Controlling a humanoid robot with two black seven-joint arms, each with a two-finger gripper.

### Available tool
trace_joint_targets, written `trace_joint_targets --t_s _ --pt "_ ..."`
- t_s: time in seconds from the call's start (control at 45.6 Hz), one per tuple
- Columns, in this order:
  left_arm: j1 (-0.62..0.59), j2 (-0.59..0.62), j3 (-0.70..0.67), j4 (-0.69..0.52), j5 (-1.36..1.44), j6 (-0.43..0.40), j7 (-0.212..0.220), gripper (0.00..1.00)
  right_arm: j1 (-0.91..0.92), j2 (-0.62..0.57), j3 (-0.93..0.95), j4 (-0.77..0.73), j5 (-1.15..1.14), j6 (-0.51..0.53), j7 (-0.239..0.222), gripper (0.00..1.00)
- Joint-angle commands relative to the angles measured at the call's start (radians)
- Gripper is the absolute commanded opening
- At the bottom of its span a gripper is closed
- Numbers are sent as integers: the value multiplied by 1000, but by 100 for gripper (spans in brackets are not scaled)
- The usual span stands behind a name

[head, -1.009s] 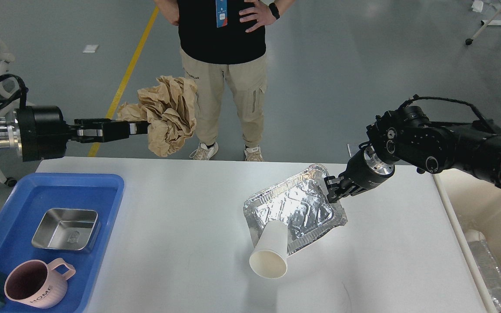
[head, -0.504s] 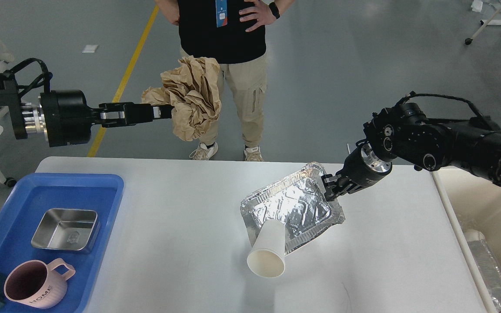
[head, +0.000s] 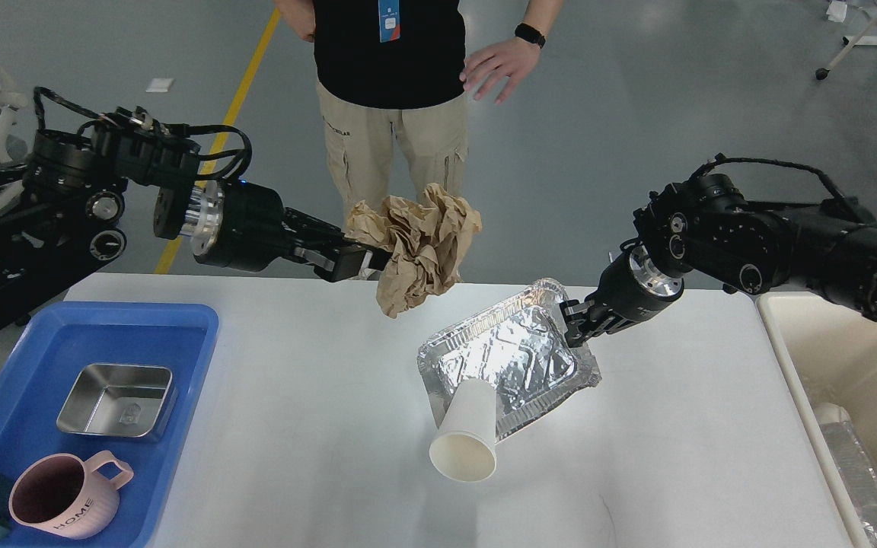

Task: Tidy desktop
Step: 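Raise the crumpled paper high and swing it toward the foil tray, then lower the crumpled paper onto the foil tray and open the left gripper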

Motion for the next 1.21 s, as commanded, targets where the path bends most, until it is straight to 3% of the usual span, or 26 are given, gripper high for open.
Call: trace_joint_targets --t_s 0.0,0.482,0.746,1.184 --pt "-31 -75 58 48 79 -1 0 2 0 4 0 -2 0 -1 0 0" --pt "-55 -408 110 250 198 1 1 2 2 3 0 1 0 -1 0 0" --pt "-62 -448 183 296 226 8 1 2 3 1 1 1 0 -1 0 0" --pt "-54 -504 185 347 246 10 1 4 5 3 1 1 0 -3 0 0"
